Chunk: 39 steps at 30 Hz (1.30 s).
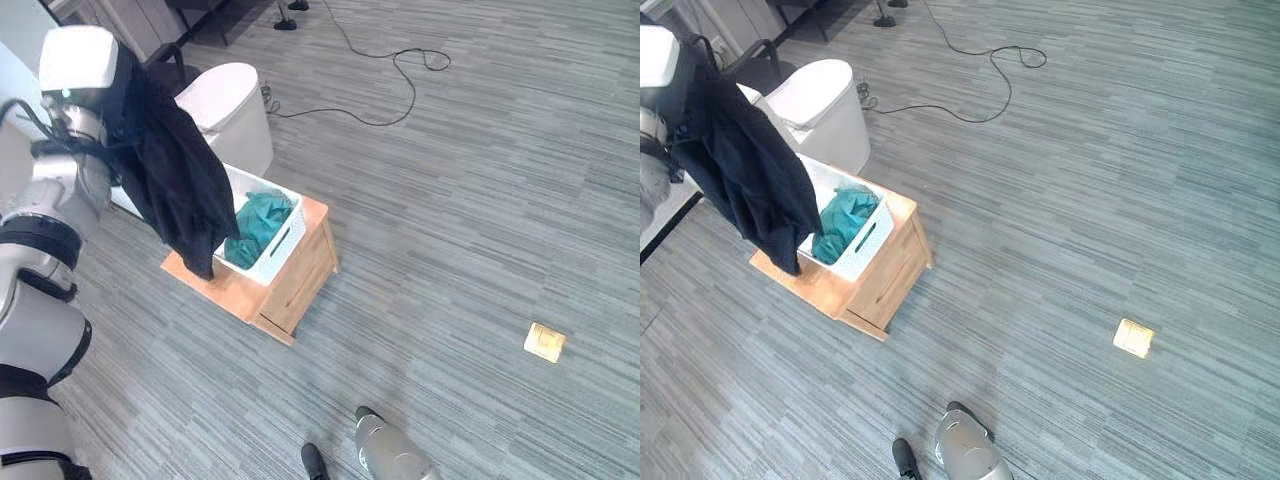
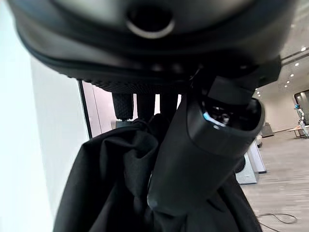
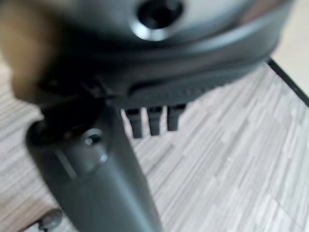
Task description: Pick up bed clothes into laundry basket.
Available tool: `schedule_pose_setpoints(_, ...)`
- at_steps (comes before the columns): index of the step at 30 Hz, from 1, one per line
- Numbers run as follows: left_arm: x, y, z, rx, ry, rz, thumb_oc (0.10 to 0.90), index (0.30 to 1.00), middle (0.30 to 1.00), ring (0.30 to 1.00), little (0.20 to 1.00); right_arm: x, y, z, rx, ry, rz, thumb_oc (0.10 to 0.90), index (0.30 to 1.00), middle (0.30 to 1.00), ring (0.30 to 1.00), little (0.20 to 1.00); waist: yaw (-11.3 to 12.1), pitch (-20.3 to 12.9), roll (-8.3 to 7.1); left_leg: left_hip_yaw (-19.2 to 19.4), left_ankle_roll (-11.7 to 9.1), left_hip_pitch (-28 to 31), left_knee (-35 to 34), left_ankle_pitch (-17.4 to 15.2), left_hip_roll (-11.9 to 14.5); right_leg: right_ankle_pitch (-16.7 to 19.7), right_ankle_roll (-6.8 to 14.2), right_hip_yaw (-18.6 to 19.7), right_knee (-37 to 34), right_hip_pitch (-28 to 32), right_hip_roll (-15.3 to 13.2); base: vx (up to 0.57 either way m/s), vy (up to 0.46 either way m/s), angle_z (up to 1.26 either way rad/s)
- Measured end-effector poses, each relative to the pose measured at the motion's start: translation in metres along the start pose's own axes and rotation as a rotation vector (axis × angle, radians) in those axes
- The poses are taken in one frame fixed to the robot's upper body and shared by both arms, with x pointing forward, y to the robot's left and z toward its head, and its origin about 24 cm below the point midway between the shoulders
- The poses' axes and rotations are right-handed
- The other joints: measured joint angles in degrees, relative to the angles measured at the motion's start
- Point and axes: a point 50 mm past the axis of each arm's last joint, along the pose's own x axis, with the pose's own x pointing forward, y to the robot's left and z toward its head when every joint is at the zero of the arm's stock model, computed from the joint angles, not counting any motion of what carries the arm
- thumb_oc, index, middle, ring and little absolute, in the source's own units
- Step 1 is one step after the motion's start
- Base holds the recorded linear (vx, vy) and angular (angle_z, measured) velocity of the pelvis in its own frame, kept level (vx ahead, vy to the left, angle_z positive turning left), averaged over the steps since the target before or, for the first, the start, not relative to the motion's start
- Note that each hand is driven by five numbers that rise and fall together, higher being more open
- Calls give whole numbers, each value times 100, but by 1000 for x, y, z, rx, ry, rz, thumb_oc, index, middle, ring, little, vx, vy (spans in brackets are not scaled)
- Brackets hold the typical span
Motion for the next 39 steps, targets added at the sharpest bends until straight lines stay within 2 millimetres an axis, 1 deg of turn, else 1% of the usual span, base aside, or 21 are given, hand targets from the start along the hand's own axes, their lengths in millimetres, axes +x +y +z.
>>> schedule_pose_setpoints(2, 7, 23, -6, 35, 2, 52, 400, 300, 300, 300, 300, 0, 0, 2, 16, -7, 0, 800, 900, 900, 900, 900, 46, 8, -11, -4, 0, 14, 0, 0, 3, 5, -7, -14, -14, 27, -2, 41, -16, 4)
schedule_pose_setpoints(7, 13, 71, -33, 116, 58, 152, 400, 300, 300, 300, 300, 0, 2, 4, 45, -19, 5, 800, 900, 900, 900, 900, 31, 18, -26, 4, -3, 91, -1, -5, 15, 5, -14, -32, -114, 140, -27, 46, -4, 3)
schedule_pose_setpoints(8, 13, 76, -37, 120, 74, 163, 400, 300, 300, 300, 300, 0, 2, 4, 47, -19, 6, 800, 900, 900, 900, 900, 30, 18, -26, 11, -3, 100, -1, -6, 10, 5, -14, -34, -123, 154, -34, 95, -10, 3)
schedule_pose_setpoints(10, 13, 79, -38, 129, 78, 171, 400, 300, 300, 300, 300, 1, 2, 19, -1, -29, 9, 800, 900, 900, 900, 900, 126, 13, -24, 17, 2, 117, -1, -14, 5, 7, -23, -106, -153, 197, -79, 70, -20, 1)
schedule_pose_setpoints(12, 12, 73, -36, 132, 71, 155, 400, 300, 300, 300, 300, 0, 3, 32, 3, -86, 9, 800, 900, 900, 900, 900, 98, 26, -44, 14, 6, 105, -1, -22, -1, 13, -34, -114, -175, 168, -83, -58, -6, 7)
schedule_pose_setpoints(15, 4, 46, -45, 178, 111, 69, 400, 300, 300, 300, 300, -1, -1, 57, 27, -180, 1, 800, 900, 900, 900, 900, 36, 5, -11, 34, 56, -37, -3, -74, -28, 7, -37, -128, -84, -6, -97, -152, -28, 3)
schedule_pose_setpoints(17, -5, 25, -51, 213, 125, 5, 400, 300, 300, 300, 300, -2, -3, 65, 33, -202, -6, 800, 900, 900, 900, 900, -24, -34, 45, 58, 63, -309, -5, -88, -50, 7, -32, -150, -26, -275, -142, -119, -37, 8)
schedule_pose_setpoints(18, -8, 13, -48, 226, 116, -30, 400, 300, 300, 300, 300, -2, -3, 65, 38, -206, -6, 800, 900, 900, 900, 900, -40, -40, 50, 69, 57, -438, 4, -35, -71, 44, -66, -169, 12, -428, -145, -102, -39, 9)
schedule_pose_setpoints(19, -12, -5, -42, 207, 121, -60, 400, 300, 300, 300, 300, -1, -4, 64, 52, -200, -10, 800, 900, 900, 900, 900, -52, -65, 83, 88, 36, -590, 22, 14, -109, 51, -78, -179, 53, -596, -161, -91, -44, 3)
schedule_pose_setpoints(22, -28, -46, -32, 208, 96, -201, 400, 300, 300, 300, 300, -2, -5, 71, 91, -215, -15, 800, 900, 900, 900, 900, -116, -56, 95, 163, 64, -946, 3, 79, -156, 75, -35, -121, 121, -998, -161, -105, -53, -9)
schedule_pose_setpoints(23, -33, -58, -26, 196, 82, -231, 400, 300, 300, 300, 300, -2, -5, 71, 104, -213, -21, 800, 900, 900, 900, 900, -141, -44, 98, 193, 66, -1016, 3, 92, -155, 90, -13, -106, 112, -1078, -159, -112, -56, -14)
schedule_pose_setpoints(24, -38, -73, -12, 175, 52, -268, 400, 300, 300, 300, 300, -2, -6, 71, 123, -208, -25, 800, 900, 900, 900, 900, -139, -18, 102, 251, 75, -1120, 4, 105, -154, 94, -5, -107, 115, -1192, -162, -64, -48, -13)
schedule_pose_setpoints(25, -40, -81, -3, 159, 26, -285, 400, 300, 300, 300, 300, -2, -6, 74, 131, -216, -25, 800, 900, 900, 900, 900, -157, 98, 99, 307, 79, -1141, 4, 112, -152, 119, 27, -99, 82, -1204, -167, -87, -46, -15)
schedule_pose_setpoints(27, -42, -87, 8, 134, -10, -297, 400, 300, 300, 300, 300, -3, -6, 77, 151, -225, -25, 800, 900, 900, 900, 900, -168, 223, 111, 357, 87, -1181, 4, 120, -164, 128, 38, -93, 59, -1257, -171, -46, -48, -12)
schedule_pose_setpoints(29, -40, -86, 17, 118, -35, -288, 400, 300, 300, 300, 300, -3, -6, 80, 169, -230, -23, 800, 900, 900, 900, 900, -227, 334, 174, 409, 87, -1252, 3, 142, -172, 131, 35, -69, 32, -1327, -179, 7, -20, -9)
schedule_pose_setpoints(31, -39, -86, 17, 117, -35, -286, 400, 300, 300, 300, 300, -3, -5, 81, 172, -232, -23, 800, 900, 900, 900, 900, -291, 381, 233, 451, 57, -1255, 2, 218, -203, 134, 34, -30, -15, -1312, -215, 20, -6, -9)
schedule_pose_setpoints(33, -37, -83, 16, 115, -27, -276, 400, 300, 300, 300, 300, -4, -5, 82, 175, -237, -21, 800, 900, 900, 900, 900, -298, 387, 241, 481, 36, -1243, 1, 369, -248, 147, 27, 46, -48, -1273, -284, 40, -13, -10)
schedule_pose_setpoints(34, -36, -81, 16, 115, -26, -272, 400, 300, 300, 300, 300, -4, -6, 82, 175, -238, -23, 800, 900, 900, 900, 900, -298, 401, 266, 480, 40, -1226, 1, 383, -249, 163, 20, 52, -93, -1234, -291, 51, -22, -8)
schedule_pose_setpoints(35, -31, -76, 18, 111, -26, -254, 400, 300, 300, 300, 300, -4, -7, 84, 176, -242, -26, 800, 900, 900, 900, 900, -294, 488, 336, 477, 37, -1172, 1, 394, -237, 238, 29, 44, -249, -1113, -289, 57, -25, -4)
schedule_pose_setpoints(37, -25, -67, 20, 100, -26, -226, 400, 300, 300, 300, 300, -4, -7, 86, 178, -247, -22, 800, 900, 900, 900, 900, -292, 519, 354, 476, -6, -1141, 1, 460, -240, 262, 3, 37, -339, -1028, -322, 50, -22, 2)
schedule_pose_setpoints(39, -23, -65, 21, 97, -26, -218, 400, 300, 300, 300, 300, -4, -8, 89, 193, -250, -21, 800, 900, 900, 900, 900, -295, 522, 356, 473, -12, -1070, 1, 483, -238, 284, -24, 38, -427, -927, -342, 40, -24, 1)
